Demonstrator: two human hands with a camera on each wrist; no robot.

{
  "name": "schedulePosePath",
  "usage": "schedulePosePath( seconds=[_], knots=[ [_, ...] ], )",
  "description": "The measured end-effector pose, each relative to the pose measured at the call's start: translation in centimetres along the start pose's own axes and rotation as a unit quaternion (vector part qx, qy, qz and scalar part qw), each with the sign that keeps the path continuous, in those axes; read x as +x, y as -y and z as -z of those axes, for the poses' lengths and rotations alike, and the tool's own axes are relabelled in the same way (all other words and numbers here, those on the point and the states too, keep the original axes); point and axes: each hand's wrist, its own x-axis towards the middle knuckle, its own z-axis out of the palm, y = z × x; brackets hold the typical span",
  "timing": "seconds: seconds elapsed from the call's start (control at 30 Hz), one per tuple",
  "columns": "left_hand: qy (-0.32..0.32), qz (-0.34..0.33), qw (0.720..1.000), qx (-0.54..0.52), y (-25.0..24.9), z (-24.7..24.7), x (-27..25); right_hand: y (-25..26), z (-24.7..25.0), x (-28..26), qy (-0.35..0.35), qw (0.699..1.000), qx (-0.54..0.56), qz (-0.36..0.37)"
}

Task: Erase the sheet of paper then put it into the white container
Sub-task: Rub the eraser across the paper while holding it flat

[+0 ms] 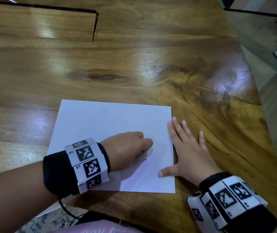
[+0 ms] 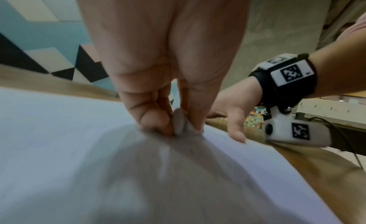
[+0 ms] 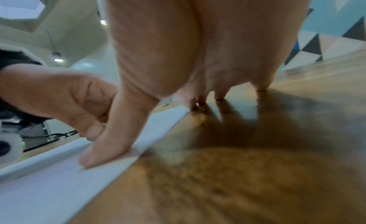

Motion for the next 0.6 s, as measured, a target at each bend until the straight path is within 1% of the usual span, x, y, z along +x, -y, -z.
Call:
schedulePosePath(
  seconds=[0.07, 0.1, 0.17, 0.2, 0.27, 0.3, 0.33, 0.37, 0.43, 0.47, 0.5, 0.53, 0.57, 0.6],
  knots=[
    [0.024, 0.038, 0.999, -0.006, 0.0, 0.8, 1.2, -0.2, 0.0, 0.0, 0.016, 1.000, -0.009, 0.000],
    [0.045, 0.067, 0.997, -0.004, -0.3, 2.0, 1.8, -0.1, 0.1, 0.0, 0.020, 1.000, -0.014, -0.001],
    [-0.008, 0.093, 0.996, -0.014, -0.3, 3.2, 3.9, 0.1, 0.3, 0.0, 0.027, 0.999, -0.022, -0.002],
    [-0.044, 0.110, 0.993, -0.027, -0.2, 3.8, 4.8, 0.2, 0.3, 0.0, 0.030, 0.999, -0.026, -0.002],
    [-0.101, 0.132, 0.985, -0.035, -0.1, 3.9, 6.0, 0.3, 0.5, -0.1, 0.037, 0.999, -0.029, -0.004],
    [-0.106, 0.140, 0.984, -0.028, -0.3, 3.7, 6.0, 0.3, 0.5, -0.1, 0.040, 0.999, -0.030, -0.006],
    [-0.108, 0.128, 0.986, -0.024, -0.5, 3.2, 5.7, 0.3, 0.5, -0.1, 0.041, 0.999, -0.031, -0.007],
    [-0.094, 0.098, 0.990, -0.041, -0.6, 2.6, 4.9, 0.3, 0.5, -0.1, 0.043, 0.999, -0.032, -0.008],
    [-0.043, 0.036, 0.995, -0.087, -0.8, 1.0, 2.7, 0.3, 0.5, -0.1, 0.045, 0.998, -0.031, -0.009],
    [-0.016, -0.003, 0.996, -0.085, -1.0, 0.4, 1.7, 0.3, 0.5, 0.0, 0.044, 0.999, -0.030, -0.009],
    [0.012, -0.032, 0.998, -0.060, -1.3, 0.1, 1.1, 0.3, 0.4, -0.1, 0.044, 0.999, -0.029, -0.009],
    [0.025, -0.045, 0.998, -0.044, -1.2, 0.0, 0.7, 0.3, 0.4, -0.1, 0.043, 0.999, -0.028, -0.009],
    [0.021, -0.043, 0.998, -0.050, -1.0, 0.2, 0.8, 0.3, 0.4, -0.1, 0.042, 0.999, -0.027, -0.009],
    [0.002, -0.038, 0.998, -0.044, -0.8, 0.6, 1.3, 0.3, 0.4, -0.1, 0.042, 0.999, -0.028, -0.009]
  ],
)
